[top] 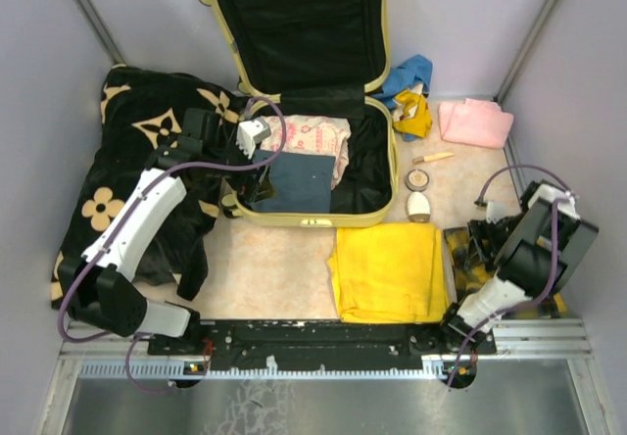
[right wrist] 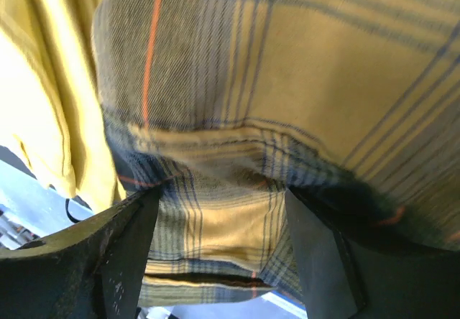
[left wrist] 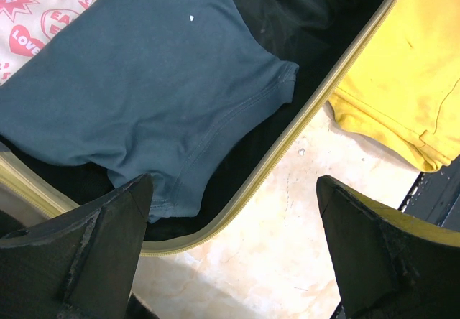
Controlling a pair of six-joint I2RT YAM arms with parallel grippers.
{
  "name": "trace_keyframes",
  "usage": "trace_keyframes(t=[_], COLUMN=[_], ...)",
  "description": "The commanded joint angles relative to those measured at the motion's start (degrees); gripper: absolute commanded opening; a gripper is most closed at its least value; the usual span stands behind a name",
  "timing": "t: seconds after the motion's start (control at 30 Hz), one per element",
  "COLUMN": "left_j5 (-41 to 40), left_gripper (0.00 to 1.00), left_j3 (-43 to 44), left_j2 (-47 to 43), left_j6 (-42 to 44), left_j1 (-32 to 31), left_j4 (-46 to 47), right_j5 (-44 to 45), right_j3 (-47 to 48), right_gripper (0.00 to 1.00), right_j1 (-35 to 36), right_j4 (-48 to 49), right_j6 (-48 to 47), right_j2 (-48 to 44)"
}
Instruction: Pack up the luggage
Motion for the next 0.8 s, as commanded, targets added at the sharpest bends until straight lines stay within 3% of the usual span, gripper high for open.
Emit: trace_keyframes(t=[0.0, 0.17, 0.37, 0.57, 0.77], left_j5=[0.72, -0.94, -1.19, -0.18, 0.77], left_gripper=[1.0, 1.0, 1.0, 1.0, 1.0], left_j3=[-0.4, -0.3, 0.54, 1.37, 1.6], left_j2=[-2.02, -2.06, -1.3, -1.41, -1.0], left_j6=[0.4, 0.57, -0.45, -0.47, -0.81], left_j1=[-0.04, -0.04, -0.04, -0.04, -0.03], left_j4=[1.98, 2.49, 2.88, 1.8, 1.6], right_j5=[-2.63, -3.82, -6.45, -11.48, -5.31], right_j3=[9.33, 19.13, 32.6, 37.01, 34.97], right_gripper=[0.71, 0.71, 0.74, 0.85, 0.84], right_j1=[4.07, 10.61, 12.89, 9.54, 4.71], right_j4=[7.81, 9.33, 5.97, -1.97, -6.46], right_j6=[4.54, 9.55, 12.8, -5.52, -23.51], right_j2=[9.2, 15.12, 18.93, 11.51, 7.34])
